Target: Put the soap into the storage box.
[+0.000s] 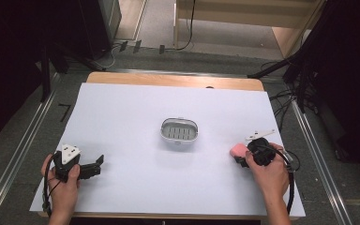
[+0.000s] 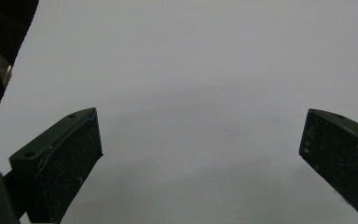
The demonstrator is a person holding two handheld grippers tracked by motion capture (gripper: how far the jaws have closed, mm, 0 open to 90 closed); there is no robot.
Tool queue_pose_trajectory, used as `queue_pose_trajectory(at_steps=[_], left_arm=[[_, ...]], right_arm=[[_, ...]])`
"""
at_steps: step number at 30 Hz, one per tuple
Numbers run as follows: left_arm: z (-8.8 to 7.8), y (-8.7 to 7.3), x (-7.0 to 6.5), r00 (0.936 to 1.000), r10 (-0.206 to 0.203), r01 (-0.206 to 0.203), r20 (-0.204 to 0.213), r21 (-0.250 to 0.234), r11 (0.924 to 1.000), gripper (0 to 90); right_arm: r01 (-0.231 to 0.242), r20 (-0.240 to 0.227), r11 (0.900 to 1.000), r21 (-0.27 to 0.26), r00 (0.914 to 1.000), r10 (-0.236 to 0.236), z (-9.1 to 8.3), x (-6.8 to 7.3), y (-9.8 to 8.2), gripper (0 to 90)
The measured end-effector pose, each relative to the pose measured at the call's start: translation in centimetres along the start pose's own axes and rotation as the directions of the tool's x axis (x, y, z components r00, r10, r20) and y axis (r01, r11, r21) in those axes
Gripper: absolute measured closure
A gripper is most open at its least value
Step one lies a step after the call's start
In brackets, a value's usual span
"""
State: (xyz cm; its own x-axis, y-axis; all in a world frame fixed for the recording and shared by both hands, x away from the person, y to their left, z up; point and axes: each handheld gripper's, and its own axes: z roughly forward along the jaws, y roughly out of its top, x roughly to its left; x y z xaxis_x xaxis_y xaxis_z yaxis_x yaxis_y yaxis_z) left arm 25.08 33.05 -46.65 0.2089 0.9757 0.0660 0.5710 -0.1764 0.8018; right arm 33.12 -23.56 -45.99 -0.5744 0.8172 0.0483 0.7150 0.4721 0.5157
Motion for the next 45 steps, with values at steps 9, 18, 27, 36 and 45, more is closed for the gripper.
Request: queue_pose_trajectory(at_steps=[9, 18, 27, 36, 45], left_arm=[[0.0, 0.0, 0.0, 1.0, 0.0, 0.0, 0.002, 0.001, 1.0, 0.0], [0.0, 0.0, 0.0, 1.0, 0.0, 0.0, 0.002, 0.0, 1.0, 0.0], [0.0, 0.0, 0.0, 1.0, 0.001, -0.001, 0.001, -0.001, 1.0, 0.0], [0.0, 0.0, 0.0, 1.0, 0.001, -0.001, 0.001, -0.001, 1.0, 0.0], [0.0, 0.0, 0.0, 1.0, 0.001, -0.001, 0.002, -0.001, 1.0, 0.0]], right_arm=[[0.001, 0.008, 1.0, 0.006, 1.0, -0.001, 0.3, 0.1, 0.1, 37.9], [0.027, -0.012, 1.0, -0.003, 0.9996, -0.027, 0.2, 0.3, 0.1, 38.3], [0.07, -0.022, 0.997, -0.024, 0.9973, -0.07, -0.4, 0.5, 0.9, 38.3], [0.127, -0.035, 0.991, -0.036, 0.9912, -0.128, -0.6, 1.0, 2.2, 38.3], [0.167, -0.046, 0.985, -0.036, 0.9847, -0.168, -1.0, 1.6, 3.6, 38.3]])
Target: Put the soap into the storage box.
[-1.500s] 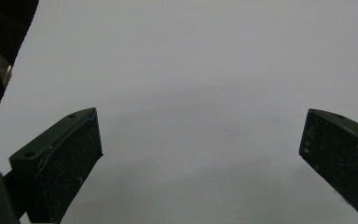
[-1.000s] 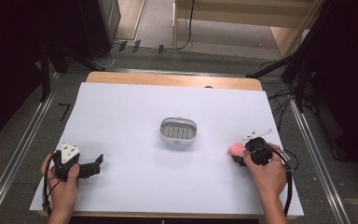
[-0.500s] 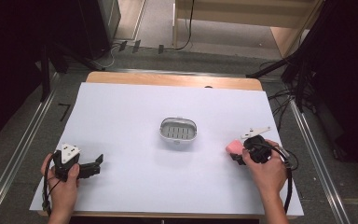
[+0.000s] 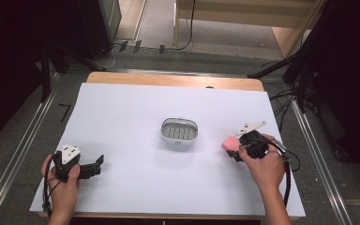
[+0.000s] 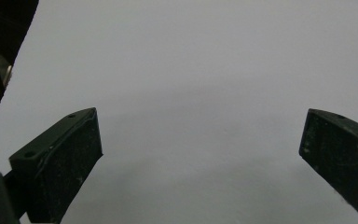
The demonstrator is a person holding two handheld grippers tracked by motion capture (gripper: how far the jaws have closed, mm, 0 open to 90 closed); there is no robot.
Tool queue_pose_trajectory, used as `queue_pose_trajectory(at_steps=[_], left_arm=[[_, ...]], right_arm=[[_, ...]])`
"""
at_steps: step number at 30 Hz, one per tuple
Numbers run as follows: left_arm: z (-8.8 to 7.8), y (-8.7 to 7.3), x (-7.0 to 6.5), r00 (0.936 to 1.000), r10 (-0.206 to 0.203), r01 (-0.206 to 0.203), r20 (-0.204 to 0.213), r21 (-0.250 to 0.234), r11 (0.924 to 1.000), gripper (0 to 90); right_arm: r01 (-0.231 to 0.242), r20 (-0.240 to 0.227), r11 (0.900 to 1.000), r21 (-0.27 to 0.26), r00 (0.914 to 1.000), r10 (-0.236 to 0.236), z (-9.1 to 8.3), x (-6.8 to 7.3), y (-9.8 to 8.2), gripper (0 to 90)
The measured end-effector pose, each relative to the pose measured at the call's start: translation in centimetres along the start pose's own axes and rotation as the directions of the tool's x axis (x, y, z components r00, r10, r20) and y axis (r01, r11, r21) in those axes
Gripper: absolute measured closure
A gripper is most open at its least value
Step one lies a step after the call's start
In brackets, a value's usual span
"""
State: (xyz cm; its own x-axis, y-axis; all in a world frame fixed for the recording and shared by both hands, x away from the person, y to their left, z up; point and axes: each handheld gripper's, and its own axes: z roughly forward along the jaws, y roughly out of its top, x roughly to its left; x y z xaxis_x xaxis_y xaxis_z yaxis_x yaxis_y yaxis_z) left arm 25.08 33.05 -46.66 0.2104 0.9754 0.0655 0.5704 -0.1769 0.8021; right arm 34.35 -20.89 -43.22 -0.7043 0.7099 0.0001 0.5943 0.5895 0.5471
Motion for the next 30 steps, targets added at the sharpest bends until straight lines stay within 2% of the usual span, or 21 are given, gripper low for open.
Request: queue_pose_trajectory(at_steps=[5, 16, 20, 30], left_arm=[[0.0, 0.0, 0.0, 1.0, -0.007, 0.007, 0.003, -0.003, 1.0, 0.0], [0.0, 0.0, 0.0, 1.0, -0.006, 0.006, 0.003, -0.003, 1.0, 0.0], [0.0, 0.0, 0.0, 1.0, -0.006, 0.006, 0.003, -0.003, 1.0, 0.0], [0.0, 0.0, 0.0, 1.0, -0.006, 0.006, 0.004, -0.004, 1.0, 0.0]], right_arm=[[0.039, -0.017, 0.999, -0.003, 0.9991, -0.039, -0.1, 0.3, 1.2, 38.3], [0.093, -0.042, 0.996, -0.012, 0.9948, -0.093, -0.2, 0.8, 3.0, 38.3], [0.129, -0.055, 0.991, -0.019, 0.99, -0.13, -0.3, 1.1, 3.9, 38.3], [0.17, -0.077, 0.985, -0.027, 0.9822, -0.172, -0.2, 1.6, 5.6, 38.3]])
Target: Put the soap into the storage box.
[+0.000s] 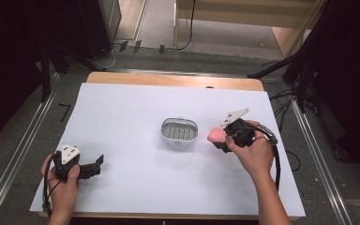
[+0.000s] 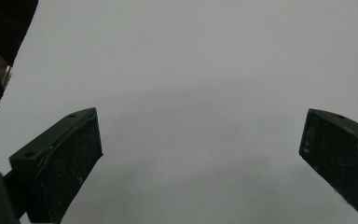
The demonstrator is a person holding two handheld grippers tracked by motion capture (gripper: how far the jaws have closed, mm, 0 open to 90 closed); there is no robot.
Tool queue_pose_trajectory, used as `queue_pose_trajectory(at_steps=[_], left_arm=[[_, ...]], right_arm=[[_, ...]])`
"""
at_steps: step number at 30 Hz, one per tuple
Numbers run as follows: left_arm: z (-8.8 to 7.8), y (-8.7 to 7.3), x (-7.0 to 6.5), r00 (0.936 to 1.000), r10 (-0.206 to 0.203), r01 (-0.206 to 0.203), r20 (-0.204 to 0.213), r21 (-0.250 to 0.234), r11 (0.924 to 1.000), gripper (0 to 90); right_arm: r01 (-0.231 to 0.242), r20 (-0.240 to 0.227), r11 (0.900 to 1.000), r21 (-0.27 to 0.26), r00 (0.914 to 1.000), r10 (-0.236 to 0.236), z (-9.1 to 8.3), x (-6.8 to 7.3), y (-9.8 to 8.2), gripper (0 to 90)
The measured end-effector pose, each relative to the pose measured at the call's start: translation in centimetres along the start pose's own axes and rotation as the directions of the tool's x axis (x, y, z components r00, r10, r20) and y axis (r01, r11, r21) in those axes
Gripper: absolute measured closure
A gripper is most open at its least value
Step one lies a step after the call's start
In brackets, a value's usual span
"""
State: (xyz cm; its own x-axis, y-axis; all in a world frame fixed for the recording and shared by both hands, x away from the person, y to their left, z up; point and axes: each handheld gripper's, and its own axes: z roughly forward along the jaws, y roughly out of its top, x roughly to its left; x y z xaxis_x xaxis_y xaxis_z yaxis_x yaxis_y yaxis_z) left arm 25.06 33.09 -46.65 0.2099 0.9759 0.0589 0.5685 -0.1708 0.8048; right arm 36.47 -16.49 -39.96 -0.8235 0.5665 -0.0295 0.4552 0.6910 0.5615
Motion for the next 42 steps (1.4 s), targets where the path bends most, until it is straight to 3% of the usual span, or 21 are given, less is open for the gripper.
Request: queue_pose_trajectory(at_steps=[13, 17, 30, 42], left_arm=[[0.0, 0.0, 0.0, 1.0, 0.001, -0.001, 0.001, 0.0, 1.0, 0.0], [0.0, 0.0, 0.0, 1.0, 0.001, -0.001, 0.001, 0.0, 1.0, 0.0], [0.0, 0.0, 0.0, 1.0, 0.001, -0.001, 0.001, 0.0, 1.0, 0.0], [0.0, 0.0, 0.0, 1.0, 0.001, -0.001, 0.001, 0.0, 1.0, 0.0]], right_arm=[[0.056, -0.019, 0.998, -0.019, 0.9982, -0.056, 0.4, 0.3, 2.2, 38.3], [0.097, -0.025, 0.995, -0.018, 0.9949, -0.098, 0.7, 0.5, 3.0, 38.4], [0.166, -0.054, 0.985, -0.043, 0.9842, -0.169, 0.9, 0.8, 5.1, 38.4], [0.205, -0.084, 0.978, -0.046, 0.9745, -0.208, 2.0, 1.4, 6.8, 38.4]])
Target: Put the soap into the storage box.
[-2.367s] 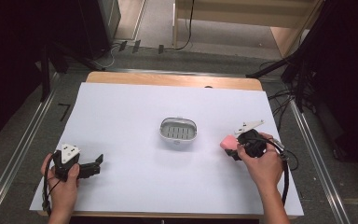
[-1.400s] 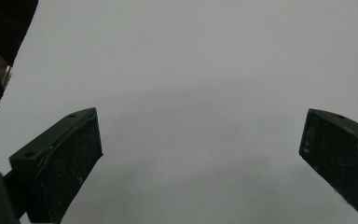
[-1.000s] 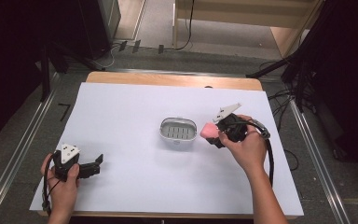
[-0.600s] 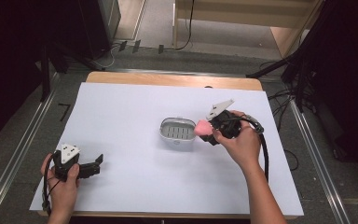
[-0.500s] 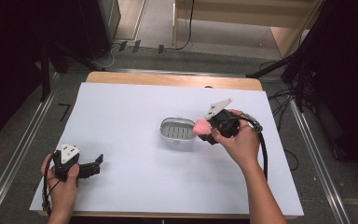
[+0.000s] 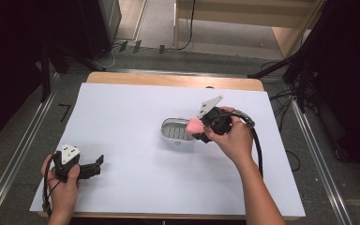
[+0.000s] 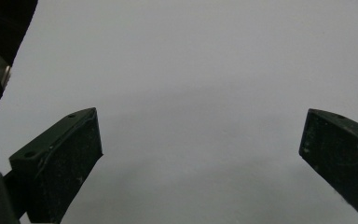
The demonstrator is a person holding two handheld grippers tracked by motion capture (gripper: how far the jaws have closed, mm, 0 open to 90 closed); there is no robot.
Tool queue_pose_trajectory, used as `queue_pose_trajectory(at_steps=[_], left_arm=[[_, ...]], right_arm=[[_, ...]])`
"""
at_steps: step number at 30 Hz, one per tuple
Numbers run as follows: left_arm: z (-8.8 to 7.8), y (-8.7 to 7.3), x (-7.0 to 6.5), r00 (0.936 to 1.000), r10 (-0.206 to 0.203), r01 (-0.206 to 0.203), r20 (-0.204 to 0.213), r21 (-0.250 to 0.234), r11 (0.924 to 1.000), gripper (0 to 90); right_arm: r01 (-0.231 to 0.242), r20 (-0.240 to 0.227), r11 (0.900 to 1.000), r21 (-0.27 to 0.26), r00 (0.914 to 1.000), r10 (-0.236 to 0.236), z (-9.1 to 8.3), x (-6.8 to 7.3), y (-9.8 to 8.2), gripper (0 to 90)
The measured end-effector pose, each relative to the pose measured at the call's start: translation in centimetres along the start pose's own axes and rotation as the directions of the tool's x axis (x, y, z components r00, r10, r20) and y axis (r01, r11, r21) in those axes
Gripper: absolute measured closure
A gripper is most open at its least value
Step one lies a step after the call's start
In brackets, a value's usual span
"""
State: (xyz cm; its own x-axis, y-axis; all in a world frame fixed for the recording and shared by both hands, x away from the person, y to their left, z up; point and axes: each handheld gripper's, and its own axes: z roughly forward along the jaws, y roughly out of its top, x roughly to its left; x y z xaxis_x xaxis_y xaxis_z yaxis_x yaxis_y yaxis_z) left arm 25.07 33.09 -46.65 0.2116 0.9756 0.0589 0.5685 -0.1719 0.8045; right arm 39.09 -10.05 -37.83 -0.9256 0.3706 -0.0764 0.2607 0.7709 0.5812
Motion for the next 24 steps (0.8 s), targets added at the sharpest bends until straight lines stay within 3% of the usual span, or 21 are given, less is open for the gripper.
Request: queue_pose_trajectory(at_steps=[24], left_arm=[[0.0, 0.0, 0.0, 1.0, -0.003, 0.003, 0.001, 0.0, 1.0, 0.0]], right_arm=[[0.074, -0.059, 0.997, 0.019, 0.9956, -0.073, 3.5, 0.3, 3.4, 38.4]])
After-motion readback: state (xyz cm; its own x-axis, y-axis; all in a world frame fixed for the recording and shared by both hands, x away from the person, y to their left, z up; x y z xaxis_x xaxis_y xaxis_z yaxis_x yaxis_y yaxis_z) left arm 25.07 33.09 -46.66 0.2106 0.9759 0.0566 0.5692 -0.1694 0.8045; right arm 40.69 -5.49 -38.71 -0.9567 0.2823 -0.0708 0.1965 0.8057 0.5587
